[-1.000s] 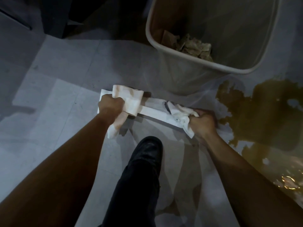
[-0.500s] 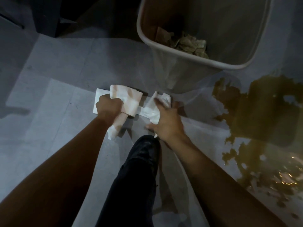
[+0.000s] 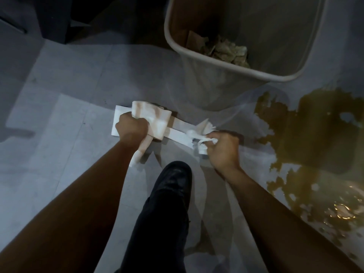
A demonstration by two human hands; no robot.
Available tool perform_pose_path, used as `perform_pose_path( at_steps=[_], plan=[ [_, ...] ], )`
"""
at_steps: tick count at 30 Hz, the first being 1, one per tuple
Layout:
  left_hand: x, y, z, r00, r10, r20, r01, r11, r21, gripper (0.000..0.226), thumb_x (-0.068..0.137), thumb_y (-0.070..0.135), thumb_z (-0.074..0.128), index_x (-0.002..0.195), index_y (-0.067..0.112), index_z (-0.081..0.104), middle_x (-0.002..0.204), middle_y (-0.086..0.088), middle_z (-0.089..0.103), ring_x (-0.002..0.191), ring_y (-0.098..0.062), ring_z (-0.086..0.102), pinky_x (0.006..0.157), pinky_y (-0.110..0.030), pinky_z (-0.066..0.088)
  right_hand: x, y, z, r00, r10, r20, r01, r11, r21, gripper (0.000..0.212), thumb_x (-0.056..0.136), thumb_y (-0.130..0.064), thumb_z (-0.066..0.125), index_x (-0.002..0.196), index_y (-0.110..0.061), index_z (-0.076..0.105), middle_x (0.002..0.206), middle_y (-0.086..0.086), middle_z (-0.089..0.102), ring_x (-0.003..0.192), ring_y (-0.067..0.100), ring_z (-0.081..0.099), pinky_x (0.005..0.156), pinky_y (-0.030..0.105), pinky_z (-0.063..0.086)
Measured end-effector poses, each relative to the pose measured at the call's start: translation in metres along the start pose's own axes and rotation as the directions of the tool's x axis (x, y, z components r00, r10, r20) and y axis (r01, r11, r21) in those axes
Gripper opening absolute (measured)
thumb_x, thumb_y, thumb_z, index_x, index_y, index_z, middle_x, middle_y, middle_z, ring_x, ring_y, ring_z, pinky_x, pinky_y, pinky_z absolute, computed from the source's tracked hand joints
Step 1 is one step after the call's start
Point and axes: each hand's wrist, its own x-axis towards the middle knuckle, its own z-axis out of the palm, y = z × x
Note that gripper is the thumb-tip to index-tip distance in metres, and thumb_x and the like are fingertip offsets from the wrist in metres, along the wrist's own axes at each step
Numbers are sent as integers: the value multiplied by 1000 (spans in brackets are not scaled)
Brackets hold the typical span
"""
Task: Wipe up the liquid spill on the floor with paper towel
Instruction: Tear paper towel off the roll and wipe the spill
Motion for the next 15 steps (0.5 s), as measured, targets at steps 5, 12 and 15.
perform_pose_path(
  at_steps=[5,12,15],
  plan=[
    [-1,2,-2,1000,-5,20,5,1000,20,20,90,16,56,103,6,66,102,-13,64,108,-38,61,91,-39,52,-2,12,-22,998,64,13,-65,994,85,18,81,-5,75,96,-13,81,94,1,78,87,16,71,88,24,52],
    [-50,9,19,937,347,-50,-330,920,210,49,91,34,54,133,8,52,128,-21,55,115,-43,51,91,-50,44,-31,42,-58,993,113,-39,-98,957,273,54,88,-16,72,139,-22,55,134,-3,62,120,12,57,104,26,44],
    [-63,31,28,854,515,-67,-457,806,376,64,92,39,56,149,20,35,146,-20,37,131,-46,35,103,-60,35,-42,68,-75,970,228,-83,-212,963,166,49,88,-36,66,135,-32,52,123,1,64,113,24,57,96,39,49]
  ],
)
